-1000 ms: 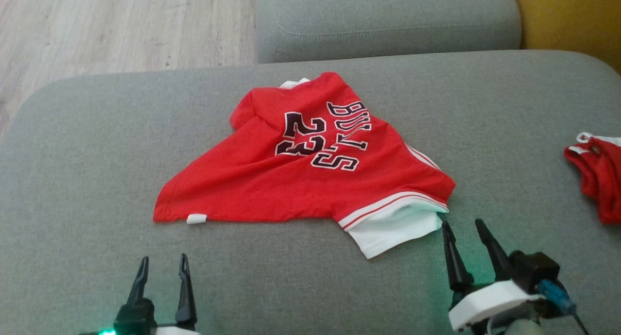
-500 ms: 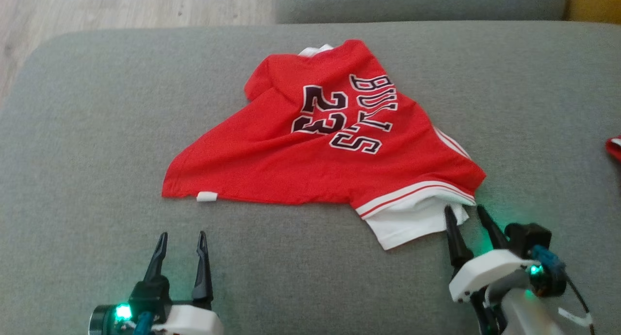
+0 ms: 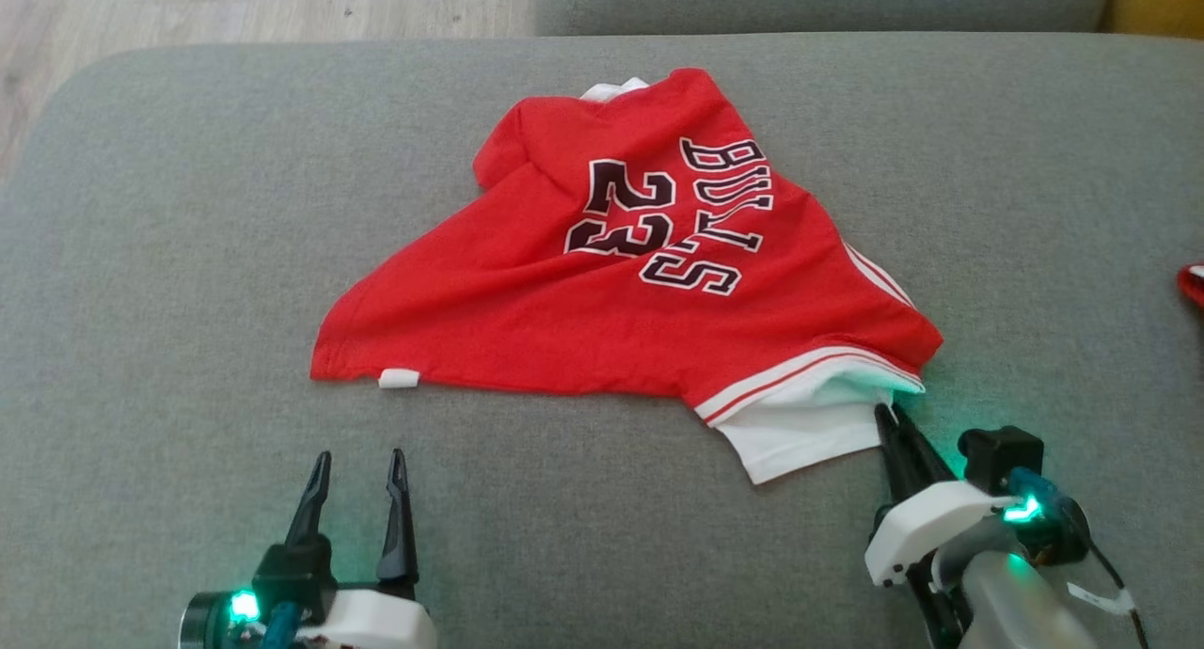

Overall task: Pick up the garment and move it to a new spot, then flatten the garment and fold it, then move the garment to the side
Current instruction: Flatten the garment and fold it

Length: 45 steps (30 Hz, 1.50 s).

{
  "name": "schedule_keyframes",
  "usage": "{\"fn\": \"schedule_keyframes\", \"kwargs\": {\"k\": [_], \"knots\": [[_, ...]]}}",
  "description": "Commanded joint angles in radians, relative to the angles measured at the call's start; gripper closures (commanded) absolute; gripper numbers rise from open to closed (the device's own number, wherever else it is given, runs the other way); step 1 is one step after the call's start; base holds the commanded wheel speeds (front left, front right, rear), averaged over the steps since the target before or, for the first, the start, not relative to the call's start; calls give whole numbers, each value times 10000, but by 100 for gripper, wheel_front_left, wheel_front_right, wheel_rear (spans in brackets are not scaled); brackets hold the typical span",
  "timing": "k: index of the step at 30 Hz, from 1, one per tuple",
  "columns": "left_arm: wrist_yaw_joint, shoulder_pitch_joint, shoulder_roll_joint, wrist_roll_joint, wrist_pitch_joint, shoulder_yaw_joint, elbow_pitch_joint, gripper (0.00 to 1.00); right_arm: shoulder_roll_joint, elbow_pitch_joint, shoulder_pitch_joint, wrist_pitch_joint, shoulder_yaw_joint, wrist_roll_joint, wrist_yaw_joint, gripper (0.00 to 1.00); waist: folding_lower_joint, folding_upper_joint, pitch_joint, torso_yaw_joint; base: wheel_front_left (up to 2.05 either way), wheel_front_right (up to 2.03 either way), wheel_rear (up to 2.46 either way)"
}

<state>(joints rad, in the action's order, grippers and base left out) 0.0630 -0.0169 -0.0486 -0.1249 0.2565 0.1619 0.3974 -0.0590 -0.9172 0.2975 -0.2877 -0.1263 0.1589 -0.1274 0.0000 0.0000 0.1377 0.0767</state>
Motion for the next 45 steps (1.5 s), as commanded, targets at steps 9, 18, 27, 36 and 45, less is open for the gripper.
{"fn": "schedule_keyframes", "kwargs": {"k": [9,18,27,36,45], "knots": [[152,-617,-17,-674,53,-654,-347,0,-291,1310,-1544,261,1639,-674,-33,100,0,0,-29,-873,0,0,0],[-347,-1100,-16,-1715,53,-524,802,0,-256,2713,-1945,260,1478,-489,-33,100,0,0,117,-1605,0,0,0],[-468,-1498,-16,-2579,53,147,2296,0,-174,3142,-1901,260,1273,-373,-33,100,0,0,276,-1699,0,0,0],[-864,-1975,-16,-3193,53,982,3220,33,-178,3534,-1689,260,1083,-204,-33,100,0,0,433,-1784,0,0,0],[-866,-2177,-16,-3171,53,608,1954,100,-146,5219,-1235,260,1032,1211,-33,100,0,0,-58,-1665,0,0,0]]}}
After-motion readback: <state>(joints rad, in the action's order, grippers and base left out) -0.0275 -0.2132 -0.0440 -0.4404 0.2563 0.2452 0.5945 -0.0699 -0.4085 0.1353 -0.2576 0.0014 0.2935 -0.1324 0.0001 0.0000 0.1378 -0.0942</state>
